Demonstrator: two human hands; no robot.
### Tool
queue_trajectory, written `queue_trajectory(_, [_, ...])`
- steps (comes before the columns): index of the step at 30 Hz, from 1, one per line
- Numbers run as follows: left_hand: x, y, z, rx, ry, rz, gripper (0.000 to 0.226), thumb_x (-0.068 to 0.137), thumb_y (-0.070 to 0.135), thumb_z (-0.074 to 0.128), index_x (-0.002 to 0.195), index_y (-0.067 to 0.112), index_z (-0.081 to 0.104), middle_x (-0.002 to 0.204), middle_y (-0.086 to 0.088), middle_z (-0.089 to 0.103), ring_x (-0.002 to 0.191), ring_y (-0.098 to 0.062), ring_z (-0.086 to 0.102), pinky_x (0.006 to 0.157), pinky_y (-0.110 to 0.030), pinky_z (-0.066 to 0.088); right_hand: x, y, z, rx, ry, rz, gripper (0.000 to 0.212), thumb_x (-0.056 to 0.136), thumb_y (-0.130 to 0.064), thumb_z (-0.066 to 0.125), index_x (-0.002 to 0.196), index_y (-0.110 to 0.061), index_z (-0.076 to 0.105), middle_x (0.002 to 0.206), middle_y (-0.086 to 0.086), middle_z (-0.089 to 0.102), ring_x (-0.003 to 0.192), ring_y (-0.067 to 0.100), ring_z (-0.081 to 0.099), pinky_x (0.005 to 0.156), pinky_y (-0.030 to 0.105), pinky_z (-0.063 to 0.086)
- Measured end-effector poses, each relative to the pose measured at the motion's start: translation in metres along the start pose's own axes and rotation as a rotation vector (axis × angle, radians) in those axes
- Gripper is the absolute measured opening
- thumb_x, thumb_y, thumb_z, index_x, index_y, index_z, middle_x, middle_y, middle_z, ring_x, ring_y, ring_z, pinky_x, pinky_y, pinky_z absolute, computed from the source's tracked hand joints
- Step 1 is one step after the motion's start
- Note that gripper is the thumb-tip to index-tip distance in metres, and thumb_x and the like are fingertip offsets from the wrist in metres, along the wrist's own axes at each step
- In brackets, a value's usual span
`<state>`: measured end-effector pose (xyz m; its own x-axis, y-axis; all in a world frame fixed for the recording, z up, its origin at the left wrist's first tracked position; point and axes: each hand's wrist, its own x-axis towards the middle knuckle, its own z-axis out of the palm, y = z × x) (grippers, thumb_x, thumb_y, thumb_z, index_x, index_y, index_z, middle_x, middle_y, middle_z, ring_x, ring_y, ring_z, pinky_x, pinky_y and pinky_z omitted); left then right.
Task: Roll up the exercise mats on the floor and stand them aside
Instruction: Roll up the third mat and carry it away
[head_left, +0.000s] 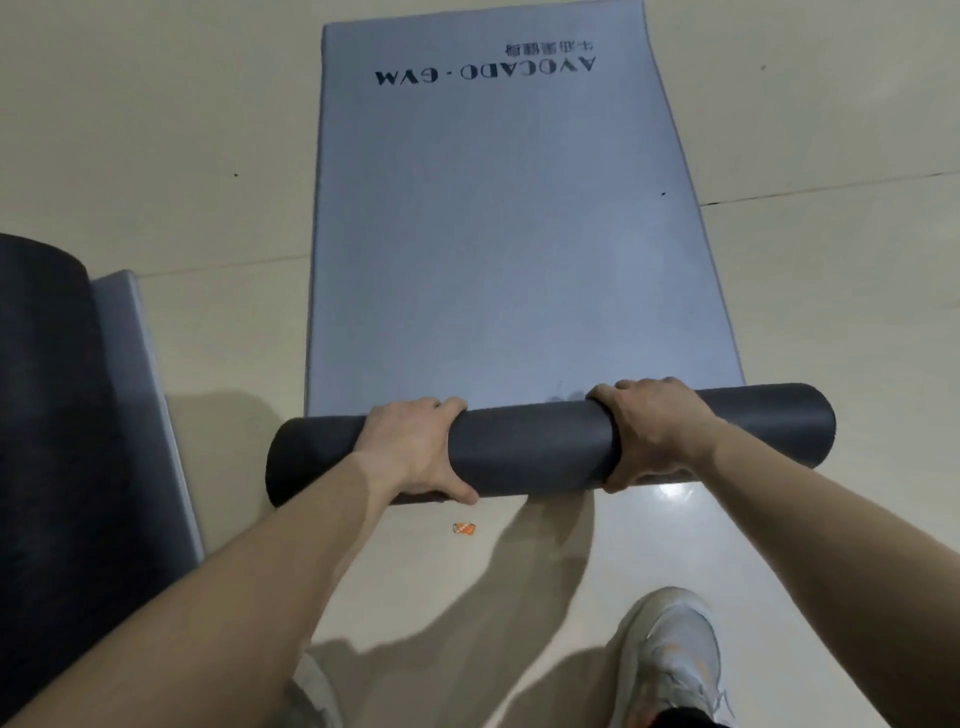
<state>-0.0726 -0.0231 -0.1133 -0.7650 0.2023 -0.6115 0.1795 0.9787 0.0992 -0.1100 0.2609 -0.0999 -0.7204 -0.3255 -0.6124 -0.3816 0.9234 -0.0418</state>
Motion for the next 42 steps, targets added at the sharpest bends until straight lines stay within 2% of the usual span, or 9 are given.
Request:
queue_trajectory(4, [-0.006, -0.001, -0.007, -0.128, -0.143, -0.045, 0.106, 0.047, 0.081, 0.08, 0.138, 0.039, 0.047, 0.12, 0.01, 0.066, 0.104, -0.021, 0.061, 0.088, -0.039, 0.052, -0.048, -0.031, 0.063, -0.043, 0.344, 0.036, 0.12, 0.057, -0.06, 0.087, 0.155, -0.016, 0.034, 0.151, 0.014, 0.045, 0.141, 0.039, 0.041, 0.119, 0.058, 0.017])
queue_trajectory(8, [-0.012, 0.001, -0.012, -0.161, 0.026, -0.128, 0.102, 0.062, 0.078, 0.076, 0.148, 0.037, 0.042, 0.142, 0.006, 0.058, 0.124, -0.025, 0.056, 0.101, -0.045, 0.046, -0.029, -0.033, 0.059, -0.012, 0.229, 0.095, 0.139, 0.058, -0.067, 0.087, 0.162, -0.019, 0.008, 0.164, 0.011, 0.022, 0.153, 0.035, 0.015, 0.123, 0.057, 0.008])
queue_trajectory(10, [-0.033, 0.014, 0.008, -0.017, 0.227, -0.176, 0.101, 0.081, 0.08, 0.056, 0.16, 0.027, 0.022, 0.164, -0.006, 0.032, 0.148, -0.035, 0.032, 0.118, -0.055, 0.029, -0.003, -0.019, 0.031, 0.074, 0.195, 0.082, 0.133, 0.054, -0.072, 0.084, 0.158, -0.025, 0.017, 0.156, 0.004, 0.034, 0.148, 0.028, 0.026, 0.123, 0.052, 0.014])
queue_trajectory(13, [-0.035, 0.019, 0.028, 0.103, 0.168, -0.187, 0.131, 0.074, 0.086, 0.057, 0.161, 0.02, -0.013, 0.171, -0.014, -0.011, 0.155, -0.046, -0.007, 0.121, -0.064, 0.002, 0.023, -0.011, 0.005, 0.104, 0.137, 0.054, 0.133, 0.049, -0.075, 0.084, 0.157, -0.029, 0.021, 0.155, 0.003, 0.034, 0.148, 0.027, 0.025, 0.122, 0.054, 0.017])
queue_trajectory(21, [0.05, -0.028, -0.023, 0.028, 0.199, -0.088, 0.139, 0.059, 0.09, 0.066, 0.161, 0.025, -0.002, 0.17, -0.004, 0.015, 0.155, -0.036, 0.014, 0.124, -0.056, 0.013, 0.053, -0.005, 0.02, -0.144, 0.525, 0.036, 0.108, 0.057, -0.05, 0.085, 0.149, -0.026, 0.033, 0.133, 0.013, 0.052, 0.122, 0.039, 0.051, 0.108, 0.058, 0.031])
queue_trajectory(26, [0.037, -0.023, -0.023, 0.06, 0.278, -0.082, 0.111, 0.053, 0.085, 0.07, 0.144, 0.033, 0.032, 0.137, 0.001, 0.053, 0.121, -0.029, 0.054, 0.107, -0.049, 0.038, 0.054, -0.003, -0.022, -0.162, 0.281, -0.01, 0.098, 0.057, -0.065, 0.077, 0.139, -0.038, 0.031, 0.117, 0.002, 0.056, 0.099, 0.029, 0.058, 0.094, 0.044, 0.047])
queue_trajectory(32, [-0.022, -0.019, 0.009, -0.133, -0.055, -0.054, 0.114, 0.045, 0.087, 0.072, 0.143, 0.038, 0.04, 0.127, 0.008, 0.061, 0.111, -0.023, 0.06, 0.093, -0.041, 0.049, -0.002, -0.034, -0.013, -0.089, -0.017, -0.109, 0.095, 0.06, -0.067, 0.079, 0.14, -0.044, 0.034, 0.114, -0.005, 0.062, 0.099, 0.021, 0.064, 0.089, 0.037, 0.054])
queue_trajectory(39, [-0.026, -0.024, -0.011, -0.34, -0.248, -0.089, 0.098, 0.049, 0.07, 0.088, 0.136, 0.04, 0.054, 0.125, 0.011, 0.067, 0.108, -0.019, 0.06, 0.094, -0.039, 0.051, -0.061, -0.055, 0.066, -0.106, 0.319, 0.01, 0.139, 0.041, -0.055, 0.096, 0.155, -0.01, 0.031, 0.154, 0.024, 0.041, 0.143, 0.045, 0.039, 0.116, 0.071, 0.016])
queue_trajectory(42, [-0.038, -0.019, -0.002, -0.289, 0.014, -0.197, 0.098, 0.064, 0.075, 0.077, 0.148, 0.037, 0.045, 0.143, 0.007, 0.056, 0.127, -0.023, 0.053, 0.103, -0.044, 0.044, -0.045, -0.05, 0.06, -0.128, 0.207, 0.018, 0.154, 0.045, -0.063, 0.094, 0.16, -0.014, 0.005, 0.166, 0.022, 0.023, 0.154, 0.042, 0.018, 0.12, 0.065, 0.006])
